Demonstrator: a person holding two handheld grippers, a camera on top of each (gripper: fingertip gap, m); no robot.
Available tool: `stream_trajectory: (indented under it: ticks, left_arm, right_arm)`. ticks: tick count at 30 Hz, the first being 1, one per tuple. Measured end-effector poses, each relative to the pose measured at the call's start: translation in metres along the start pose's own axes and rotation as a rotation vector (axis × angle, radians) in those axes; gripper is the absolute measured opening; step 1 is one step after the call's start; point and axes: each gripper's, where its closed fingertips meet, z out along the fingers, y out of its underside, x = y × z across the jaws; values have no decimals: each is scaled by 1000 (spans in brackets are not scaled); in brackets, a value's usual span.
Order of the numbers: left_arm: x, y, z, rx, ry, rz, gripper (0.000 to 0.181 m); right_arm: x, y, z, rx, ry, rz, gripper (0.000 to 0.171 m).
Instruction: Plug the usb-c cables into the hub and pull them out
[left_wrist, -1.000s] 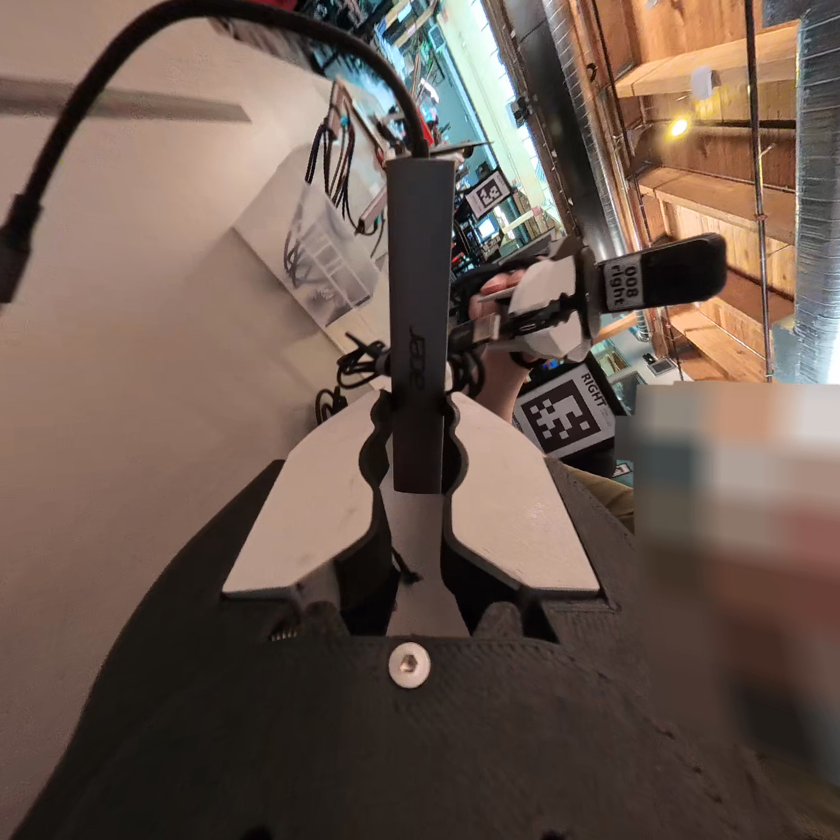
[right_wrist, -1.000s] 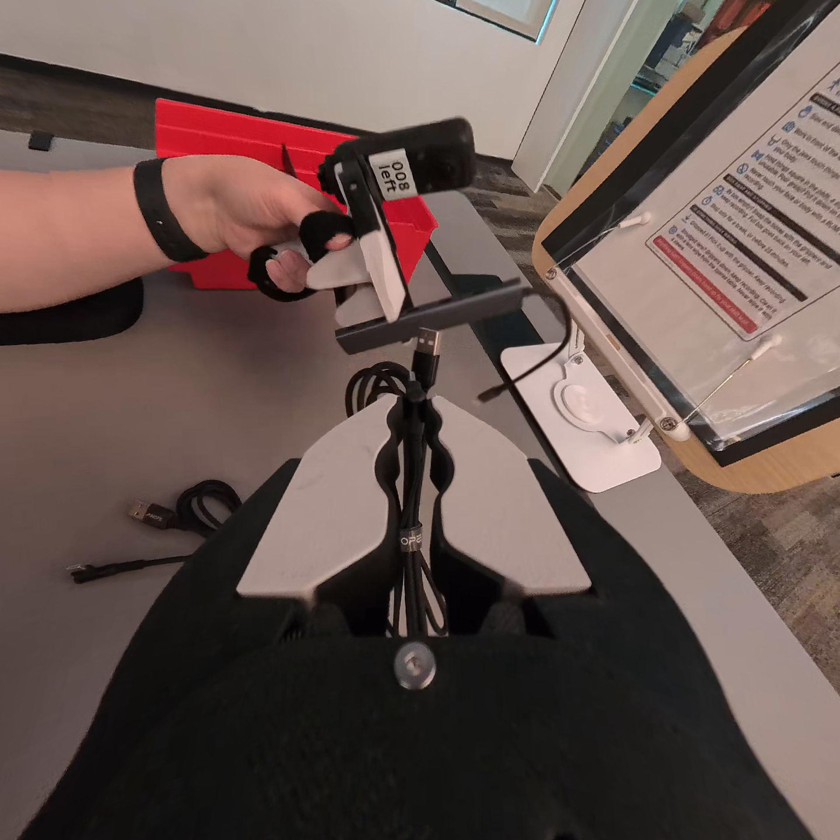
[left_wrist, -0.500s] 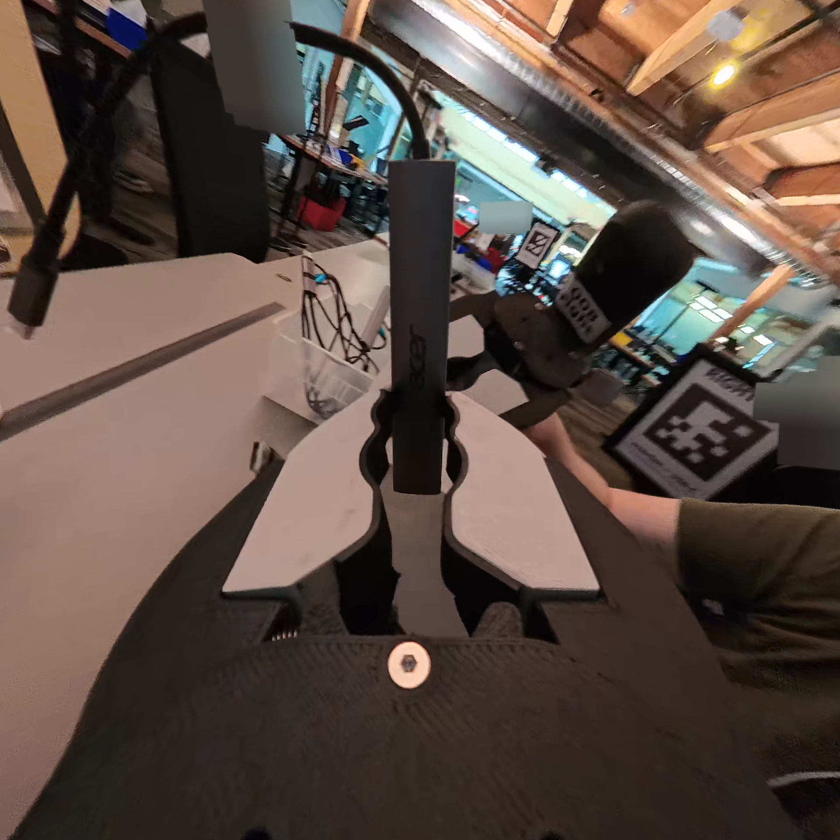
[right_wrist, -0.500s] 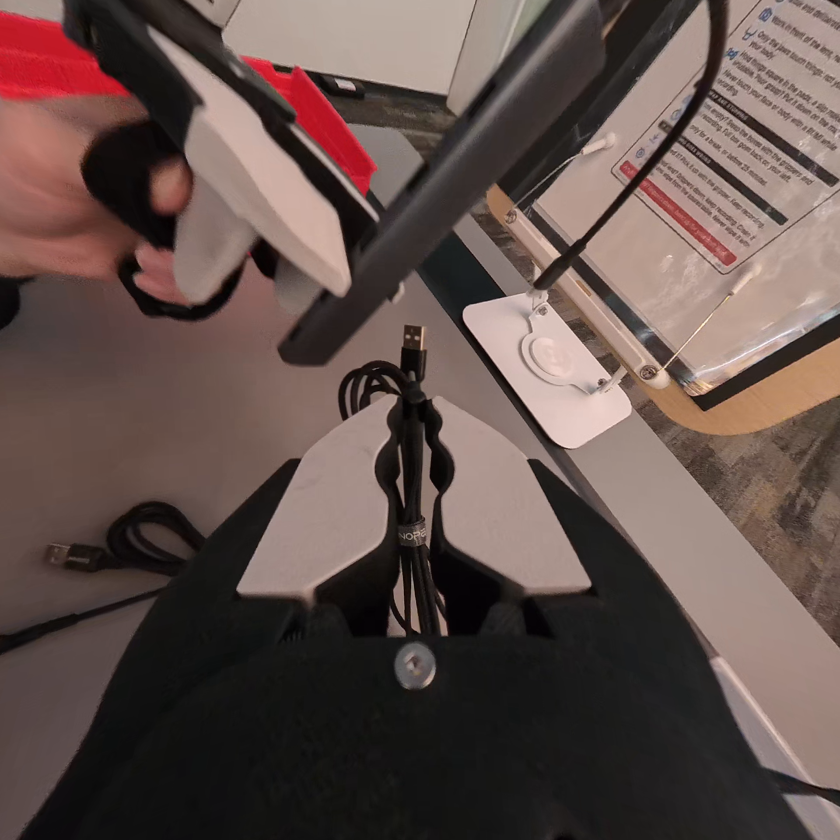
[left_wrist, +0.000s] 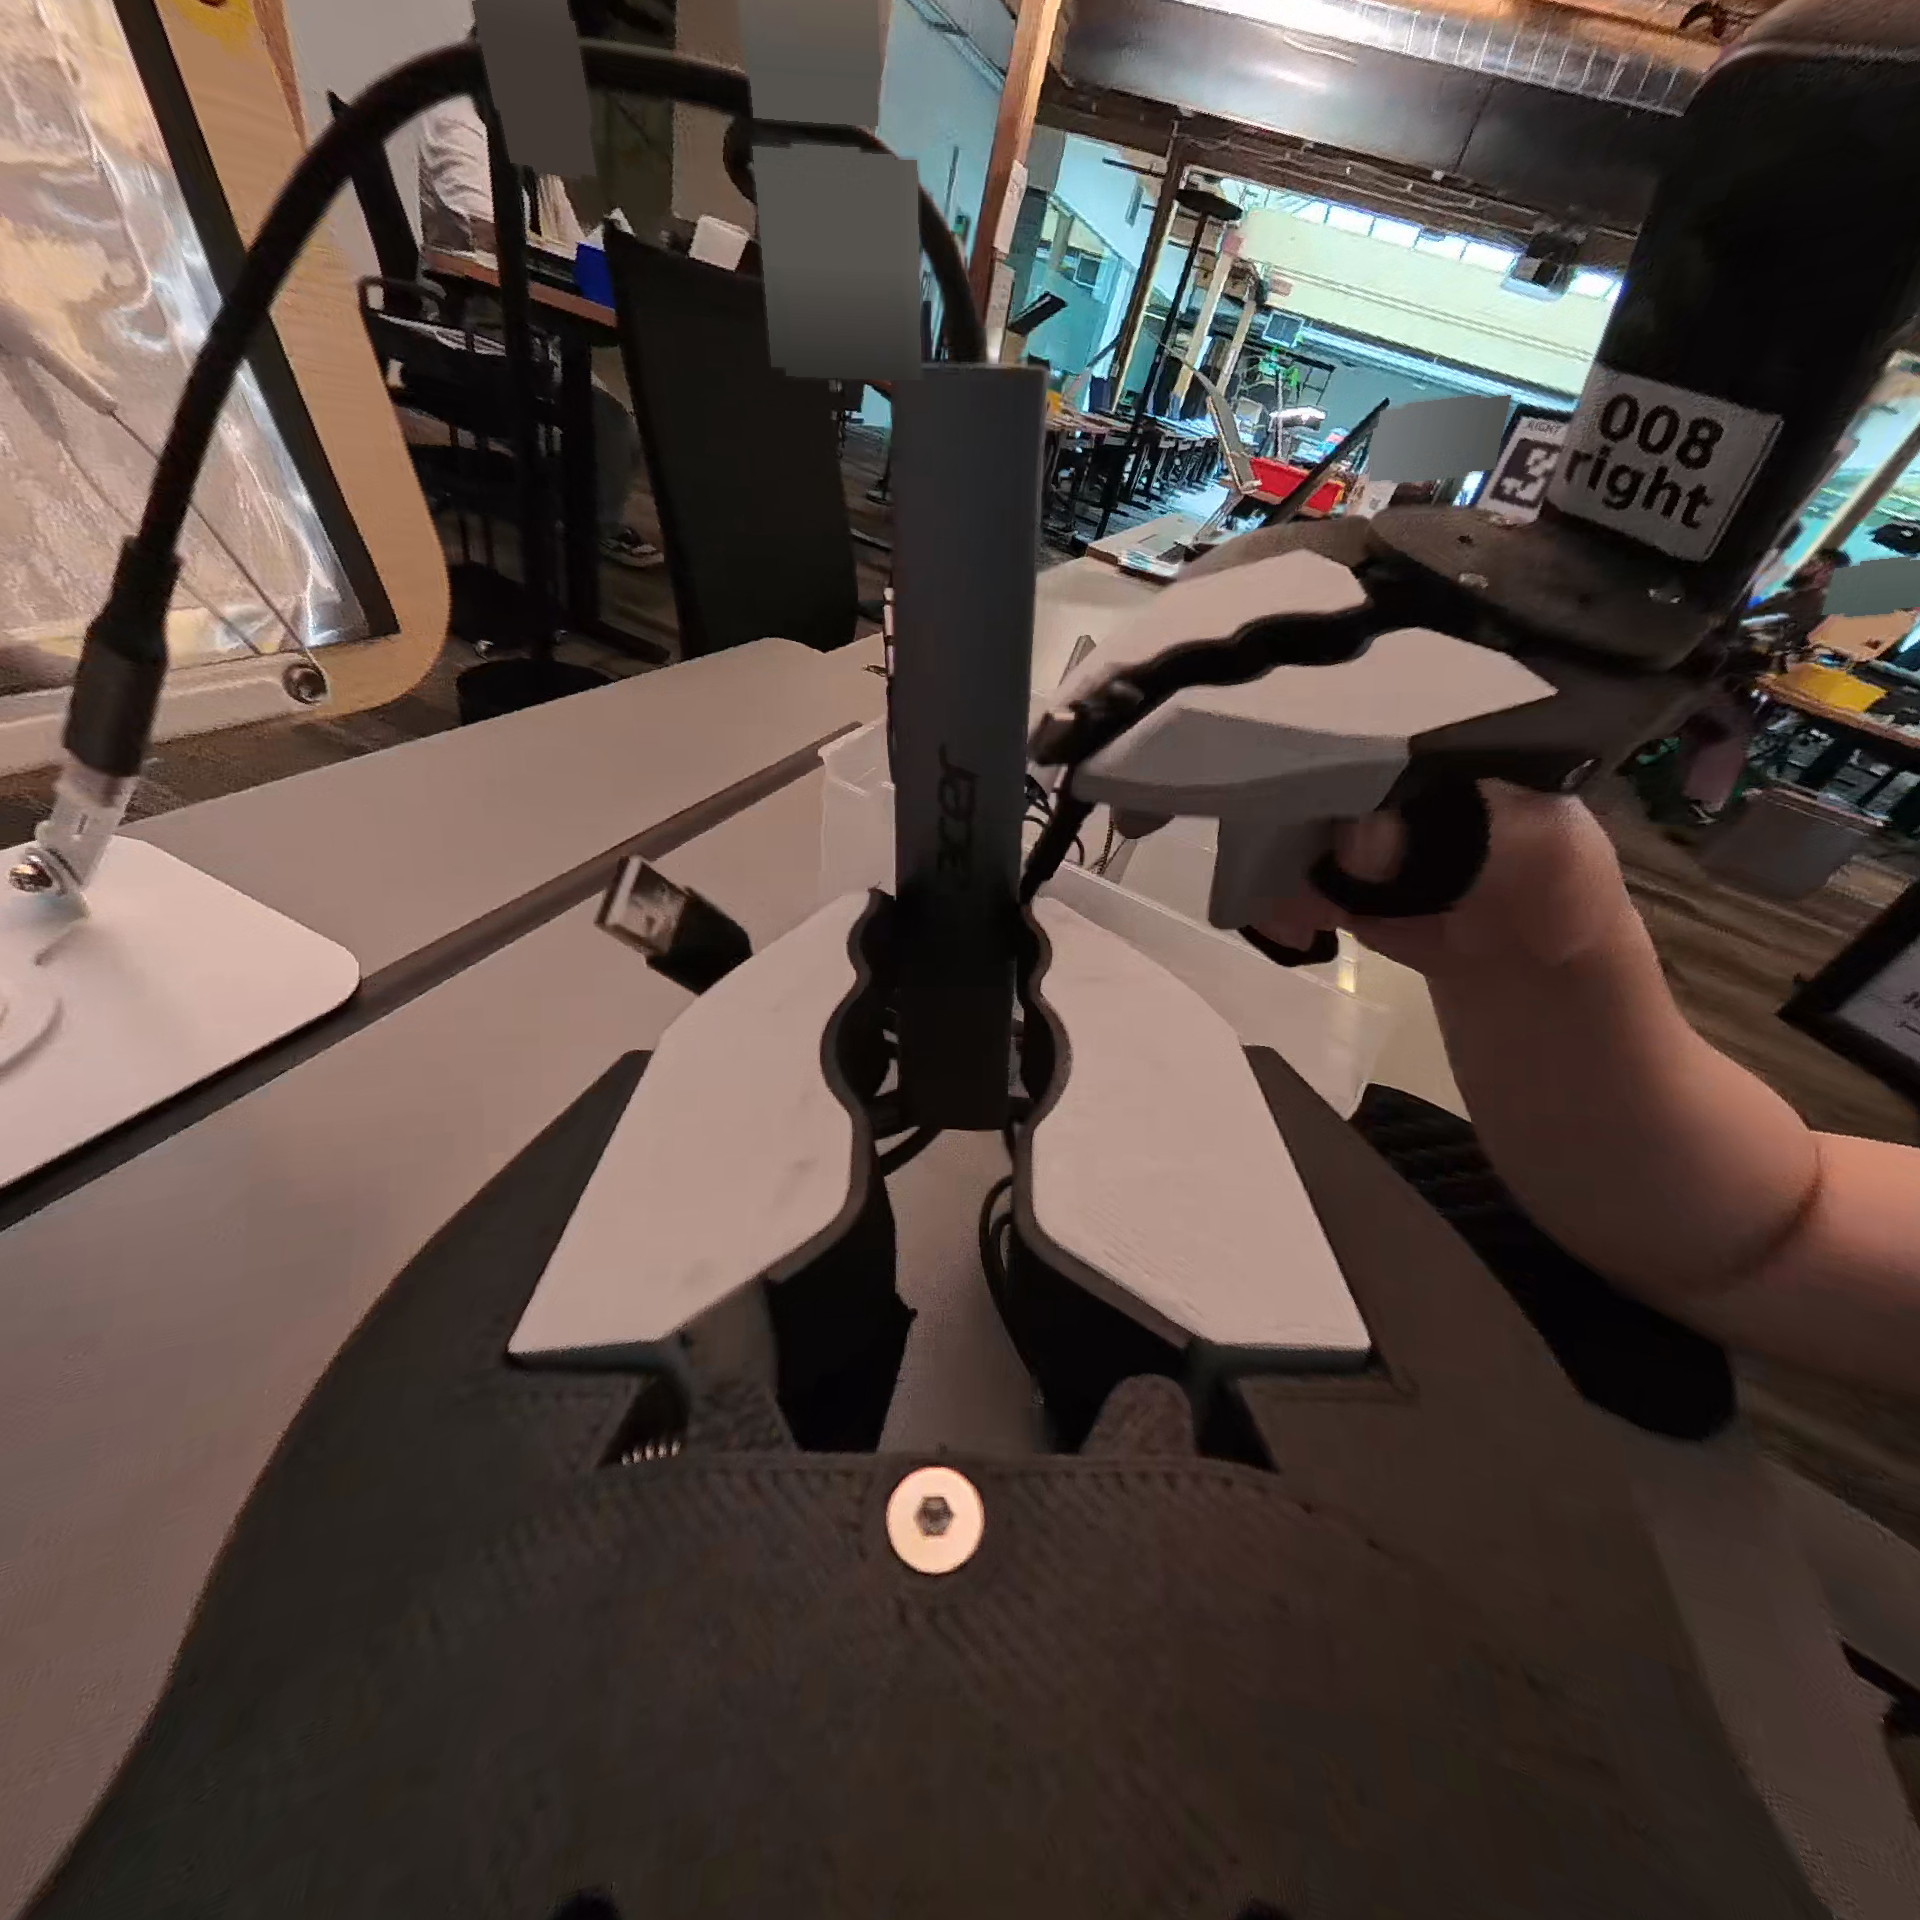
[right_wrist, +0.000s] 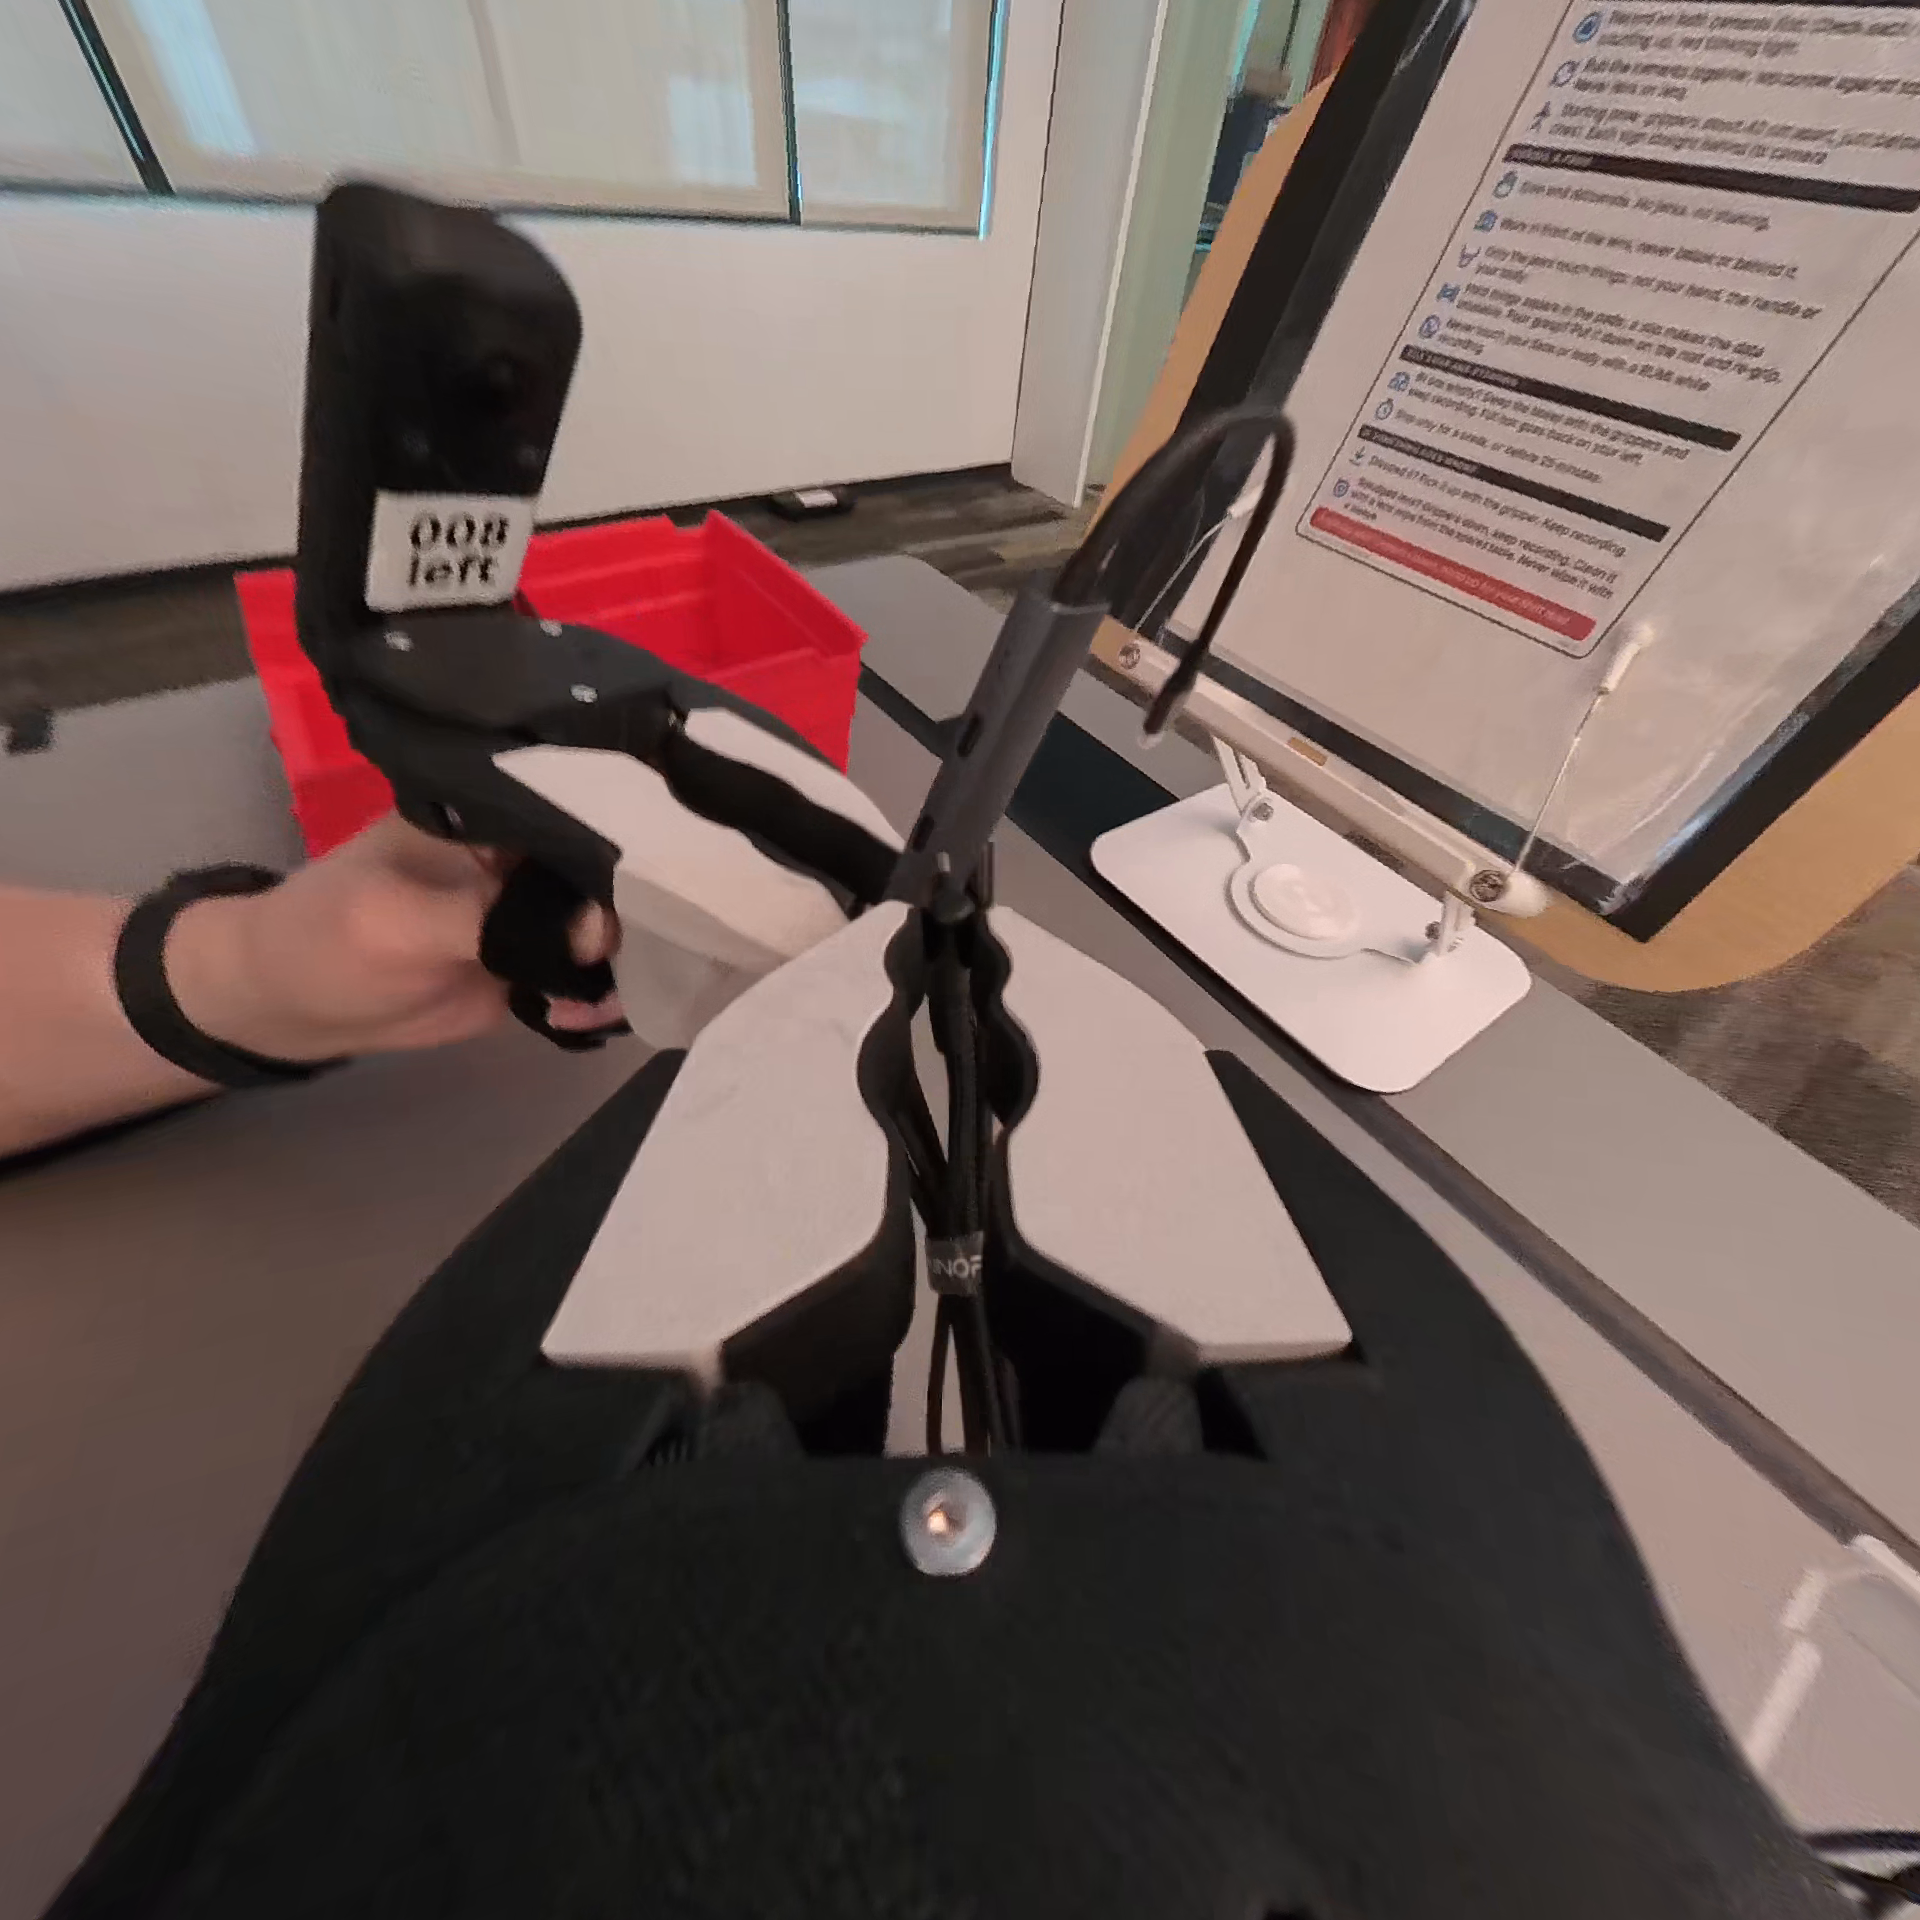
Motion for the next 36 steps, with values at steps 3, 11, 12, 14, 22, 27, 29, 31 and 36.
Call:
stream_trajectory:
  ticks: [3,11,12,14,22,27,29,31,36]
  left_arm:
    - [1,1,2,15,-23,12,21]
    - [0,3,4,29,-76,44,21]
    - [-2,4,5,20,-85,42,21]
    - [-3,6,5,9,-103,50,21]
    - [-3,10,8,-9,-168,152,21]
    - [-1,10,9,6,-149,109,21]
    - [-1,10,9,13,-138,84,21]
    - [-1,9,8,22,-129,62,21]
    - [-1,6,6,47,-128,59,21]
  right_arm:
    - [-2,-6,-2,42,-31,84,8]
    - [3,-12,-6,110,-40,185,8]
    - [3,-13,-6,117,-41,192,8]
    - [3,-14,-6,122,-39,198,8]
    - [5,-11,-4,124,-35,242,8]
    - [6,-11,-5,125,-38,249,8]
    - [7,-10,-4,123,-39,253,9]
    - [7,-10,-4,122,-42,259,8]
    - [9,-11,-6,130,-40,270,8]
